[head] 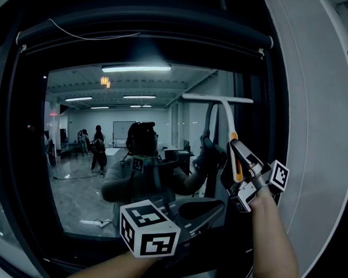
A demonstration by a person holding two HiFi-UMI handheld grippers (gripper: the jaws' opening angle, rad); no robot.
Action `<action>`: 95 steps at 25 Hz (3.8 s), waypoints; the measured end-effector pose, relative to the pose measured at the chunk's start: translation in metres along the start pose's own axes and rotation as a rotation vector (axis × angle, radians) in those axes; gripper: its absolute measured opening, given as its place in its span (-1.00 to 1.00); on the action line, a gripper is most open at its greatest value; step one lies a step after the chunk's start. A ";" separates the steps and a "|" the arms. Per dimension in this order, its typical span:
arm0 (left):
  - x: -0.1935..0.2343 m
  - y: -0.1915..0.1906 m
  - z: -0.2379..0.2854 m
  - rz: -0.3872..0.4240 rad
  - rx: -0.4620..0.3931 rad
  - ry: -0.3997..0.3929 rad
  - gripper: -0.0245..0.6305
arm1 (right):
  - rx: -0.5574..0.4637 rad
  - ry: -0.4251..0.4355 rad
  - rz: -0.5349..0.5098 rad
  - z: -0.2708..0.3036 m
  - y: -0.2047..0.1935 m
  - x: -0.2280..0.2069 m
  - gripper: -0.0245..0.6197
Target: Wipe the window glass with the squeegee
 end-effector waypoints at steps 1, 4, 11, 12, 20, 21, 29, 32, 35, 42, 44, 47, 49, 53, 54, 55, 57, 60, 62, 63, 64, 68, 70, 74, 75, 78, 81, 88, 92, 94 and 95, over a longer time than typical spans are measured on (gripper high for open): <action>0.000 -0.001 0.000 -0.004 -0.001 0.000 -0.93 | 0.000 -0.001 0.001 -0.002 -0.001 0.000 -0.72; -0.001 -0.005 -0.001 -0.015 -0.004 -0.001 -0.93 | -0.004 -0.006 0.003 -0.007 -0.006 -0.001 -0.71; -0.003 -0.018 0.000 -0.045 -0.005 -0.003 -0.93 | -0.014 -0.018 0.012 -0.023 -0.020 -0.003 -0.71; -0.003 -0.020 0.000 -0.050 -0.004 -0.004 -0.93 | -0.015 -0.020 0.013 -0.025 -0.022 -0.003 -0.71; 0.003 -0.039 -0.002 -0.100 0.002 0.001 -0.93 | -0.020 -0.028 0.020 -0.046 -0.037 -0.007 -0.71; 0.004 -0.041 -0.002 -0.106 0.002 0.003 -0.93 | -0.020 -0.028 0.022 -0.048 -0.038 -0.007 -0.71; 0.008 -0.053 -0.004 -0.132 -0.003 0.020 -0.93 | -0.023 -0.037 0.032 -0.064 -0.048 -0.011 -0.71; 0.006 -0.058 -0.005 -0.133 -0.002 0.024 -0.93 | -0.027 -0.037 0.039 -0.071 -0.055 -0.011 -0.71; 0.002 -0.065 -0.005 -0.134 0.001 0.026 -0.93 | -0.029 -0.042 0.046 -0.078 -0.061 -0.012 -0.71; -0.008 -0.082 -0.003 -0.144 0.013 0.028 -0.93 | -0.040 -0.062 0.055 -0.097 -0.075 -0.013 -0.71; -0.011 -0.087 -0.002 -0.153 0.016 0.029 -0.93 | -0.045 -0.066 0.060 -0.102 -0.079 -0.013 -0.71; -0.014 -0.093 -0.002 -0.165 0.018 0.027 -0.93 | -0.053 -0.072 0.074 -0.111 -0.085 -0.015 -0.71; -0.016 -0.096 -0.002 -0.173 0.017 0.027 -0.93 | -0.057 -0.074 0.081 -0.117 -0.089 -0.016 -0.71; -0.018 -0.104 -0.006 -0.184 0.015 0.032 -0.93 | -0.061 -0.081 0.090 -0.128 -0.099 -0.017 -0.71; -0.018 -0.106 -0.006 -0.186 0.015 0.033 -0.93 | -0.062 -0.083 0.093 -0.130 -0.101 -0.018 -0.71; -0.018 -0.108 -0.007 -0.190 0.013 0.033 -0.93 | -0.061 -0.086 0.095 -0.133 -0.103 -0.018 -0.71; -0.018 -0.111 -0.009 -0.208 0.004 0.029 -0.93 | -0.058 -0.093 0.096 -0.138 -0.107 -0.018 -0.71; -0.020 -0.116 -0.010 -0.228 -0.005 0.026 -0.93 | -0.058 -0.107 0.104 -0.148 -0.115 -0.019 -0.71; -0.021 -0.119 -0.010 -0.234 -0.007 0.035 -0.93 | -0.061 -0.113 0.111 -0.154 -0.119 -0.020 -0.71; -0.022 -0.122 -0.010 -0.238 -0.008 0.039 -0.93 | -0.061 -0.117 0.115 -0.157 -0.122 -0.020 -0.71; -0.023 -0.124 -0.010 -0.244 -0.008 0.041 -0.93 | -0.059 -0.120 0.116 -0.160 -0.124 -0.020 -0.71; -0.026 -0.133 -0.010 -0.266 -0.006 0.047 -0.93 | -0.048 -0.128 0.115 -0.172 -0.130 -0.022 -0.71; -0.028 -0.136 -0.011 -0.264 0.001 0.053 -0.93 | -0.047 -0.134 0.118 -0.178 -0.133 -0.022 -0.71; -0.029 -0.140 -0.012 -0.275 -0.008 0.062 -0.93 | -0.048 -0.149 0.116 -0.188 -0.140 -0.023 -0.71; -0.029 -0.142 -0.011 -0.277 -0.013 0.063 -0.93 | -0.049 -0.152 0.117 -0.191 -0.142 -0.024 -0.71; -0.031 -0.149 -0.011 -0.288 -0.012 0.069 -0.93 | -0.055 -0.162 0.128 -0.201 -0.150 -0.026 -0.71; -0.033 -0.154 -0.012 -0.300 -0.015 0.080 -0.93 | -0.054 -0.173 0.143 -0.211 -0.157 -0.026 -0.71; -0.031 -0.171 -0.018 -0.330 -0.020 0.115 -0.93 | -0.044 -0.211 0.158 -0.233 -0.174 -0.028 -0.71; -0.033 -0.180 -0.021 -0.339 -0.017 0.124 -0.93 | -0.039 -0.235 0.170 -0.245 -0.183 -0.029 -0.71; -0.033 -0.183 -0.022 -0.345 -0.014 0.129 -0.93 | -0.042 -0.244 0.178 -0.251 -0.187 -0.028 -0.71; -0.033 -0.185 -0.022 -0.349 -0.016 0.130 -0.93 | -0.043 -0.247 0.182 -0.254 -0.189 -0.029 -0.70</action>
Point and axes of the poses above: the fingertips, and each gripper's own axes: z forward along the fingers, x to its left, y out of its top, the point moved 3 cm from there along -z, backward along the fingers, and after that the axes turned 5 degrees about y, right-handed, at the moved point
